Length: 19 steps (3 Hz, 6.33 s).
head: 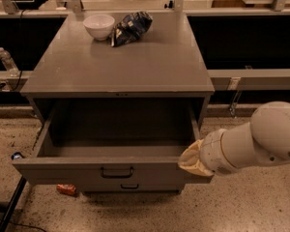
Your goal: Close top drawer
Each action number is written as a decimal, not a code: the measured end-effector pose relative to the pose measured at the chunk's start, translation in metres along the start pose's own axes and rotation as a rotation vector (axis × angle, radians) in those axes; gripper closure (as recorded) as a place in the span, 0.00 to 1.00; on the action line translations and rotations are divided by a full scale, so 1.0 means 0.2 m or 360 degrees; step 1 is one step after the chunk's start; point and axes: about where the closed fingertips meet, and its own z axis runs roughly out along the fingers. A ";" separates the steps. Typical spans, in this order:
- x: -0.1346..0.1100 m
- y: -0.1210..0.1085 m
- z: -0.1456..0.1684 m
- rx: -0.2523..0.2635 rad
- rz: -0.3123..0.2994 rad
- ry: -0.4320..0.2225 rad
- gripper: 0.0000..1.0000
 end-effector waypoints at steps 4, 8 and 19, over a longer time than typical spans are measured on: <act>0.06 0.14 0.15 0.0117 -0.0219 -0.0034 1.00; 0.22 0.01 0.61 0.0477 -0.0486 -0.0048 1.00; -0.03 -0.42 0.54 0.0301 -0.0522 -0.0549 1.00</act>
Offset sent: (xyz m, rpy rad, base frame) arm -0.0334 0.0171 -0.0369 -0.0093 -0.1610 0.1311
